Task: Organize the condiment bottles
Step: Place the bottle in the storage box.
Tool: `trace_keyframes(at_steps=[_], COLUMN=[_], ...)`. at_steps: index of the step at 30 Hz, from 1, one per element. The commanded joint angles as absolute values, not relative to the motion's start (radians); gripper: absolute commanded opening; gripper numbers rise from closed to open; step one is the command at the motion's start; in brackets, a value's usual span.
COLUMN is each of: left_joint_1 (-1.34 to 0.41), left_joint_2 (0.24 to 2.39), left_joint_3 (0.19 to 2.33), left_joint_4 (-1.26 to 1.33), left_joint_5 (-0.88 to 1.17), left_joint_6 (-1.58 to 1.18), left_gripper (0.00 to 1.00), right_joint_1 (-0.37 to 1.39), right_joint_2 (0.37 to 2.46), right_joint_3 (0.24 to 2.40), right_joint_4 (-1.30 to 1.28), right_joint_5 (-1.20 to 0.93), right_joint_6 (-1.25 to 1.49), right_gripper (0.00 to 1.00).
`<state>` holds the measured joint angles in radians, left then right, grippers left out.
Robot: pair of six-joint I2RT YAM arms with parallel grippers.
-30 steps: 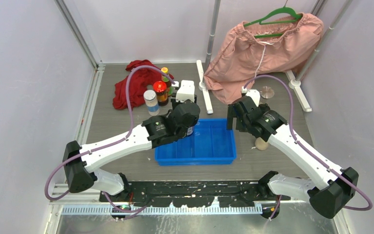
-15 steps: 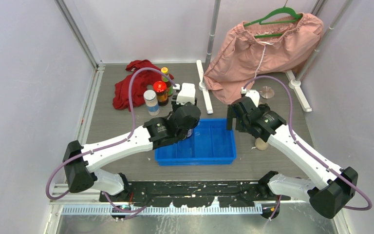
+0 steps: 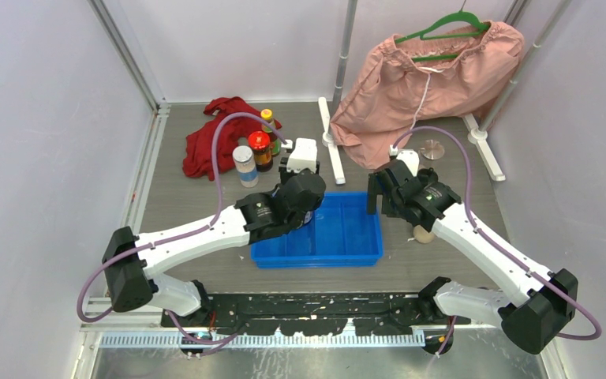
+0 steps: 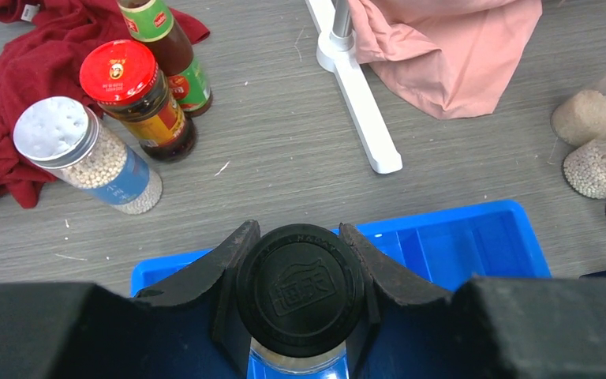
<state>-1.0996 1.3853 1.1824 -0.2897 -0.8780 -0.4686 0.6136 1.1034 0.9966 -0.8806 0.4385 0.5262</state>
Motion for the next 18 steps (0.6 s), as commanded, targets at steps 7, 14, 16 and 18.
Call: trace_keyframes(at_steps=[7,14,16,18], left_joint_1=[-1.103,-1.102,-1.102,-1.103], left_joint_2=[1.379,1.382,1.386,1.389], left_joint_3=[1.168,1.152,1.147,1.144], left_joint_4=[-0.121,-0.103,-0.098,-0.092], left_joint_5=[-0.918,-0.916,-0.914,-0.911], left_joint_6=[-0.480,-0.480,-0.481,-0.481], left_gripper=[0.00,0.00,0.00,0.00], right_joint_1=[0.617,0.618,0.618,0.617], right_joint_2=[1.077,1.081,1.083,1.083], right_joint_3=[0.988,0.977,0.974,0.973], right_joint_4=[-0.837,-0.829,-0.827,-0.825], right_joint_5=[0.445,0.444,0.444,0.444], right_joint_6=[0.534,0.531,0.530,0.531], right_gripper=[1.00,1.00,1.00,1.00])
